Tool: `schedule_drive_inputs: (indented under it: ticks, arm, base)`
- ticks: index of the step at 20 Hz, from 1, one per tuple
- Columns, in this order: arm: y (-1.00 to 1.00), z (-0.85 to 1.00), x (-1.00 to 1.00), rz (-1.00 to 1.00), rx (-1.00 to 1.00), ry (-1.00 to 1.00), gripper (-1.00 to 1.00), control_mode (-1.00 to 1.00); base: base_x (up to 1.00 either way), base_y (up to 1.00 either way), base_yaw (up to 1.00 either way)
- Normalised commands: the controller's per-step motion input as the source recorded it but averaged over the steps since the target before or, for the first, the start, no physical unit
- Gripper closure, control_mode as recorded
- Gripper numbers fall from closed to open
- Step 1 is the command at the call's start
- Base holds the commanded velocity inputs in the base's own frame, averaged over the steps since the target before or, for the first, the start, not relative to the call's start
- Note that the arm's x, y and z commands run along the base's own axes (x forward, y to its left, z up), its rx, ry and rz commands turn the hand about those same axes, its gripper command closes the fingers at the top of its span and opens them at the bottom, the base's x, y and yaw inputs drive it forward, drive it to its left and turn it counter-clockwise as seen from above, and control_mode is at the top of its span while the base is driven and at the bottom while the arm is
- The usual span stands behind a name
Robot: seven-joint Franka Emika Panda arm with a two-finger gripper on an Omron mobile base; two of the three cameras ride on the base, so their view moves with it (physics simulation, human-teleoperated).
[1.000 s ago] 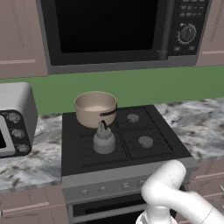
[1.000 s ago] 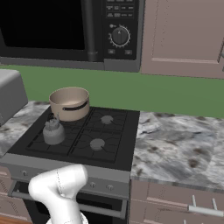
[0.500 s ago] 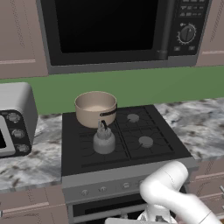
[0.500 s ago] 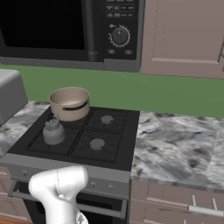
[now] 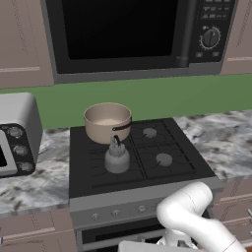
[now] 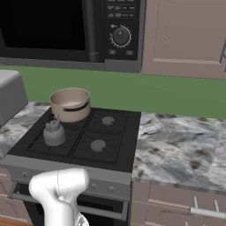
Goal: Pick the kettle from the counter and place it on a stove burner. Then turn the burner on.
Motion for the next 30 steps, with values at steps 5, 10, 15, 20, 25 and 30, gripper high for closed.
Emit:
schedule_drive_inputs:
  ticks: [5,10,15,20,25,30]
  arm:
    - [-0.01,-0.07,0.16,0.01,0.0,0.0,-1.0,-1.0]
    - [-0.1,-0.36,0.66,0.09,-0.03,0.0,-1.0,-1.0]
    - [-0.3,-0.89,0.53,0.17,-0.18,0.0,-1.0,-1.0]
    - [-0.3,-0.83,0.15,0.17,-0.22,0.0,-1.0,-1.0]
    - [0.0,-0.23,0.04,0.0,-0.07,0.08,-1.0,-1.0]
    - [-0.11,-0.89,0.2,0.1,-0.18,0.04,-1.0,-1.0]
  base:
    - [0.0,0.0,0.0]
    - [0.0,0.0,0.0]
    - [0.0,0.0,0.0]
    - [0.0,0.0,0.0]
    - [0.0,0.0,0.0]
    - [0.0,0.0,0.0]
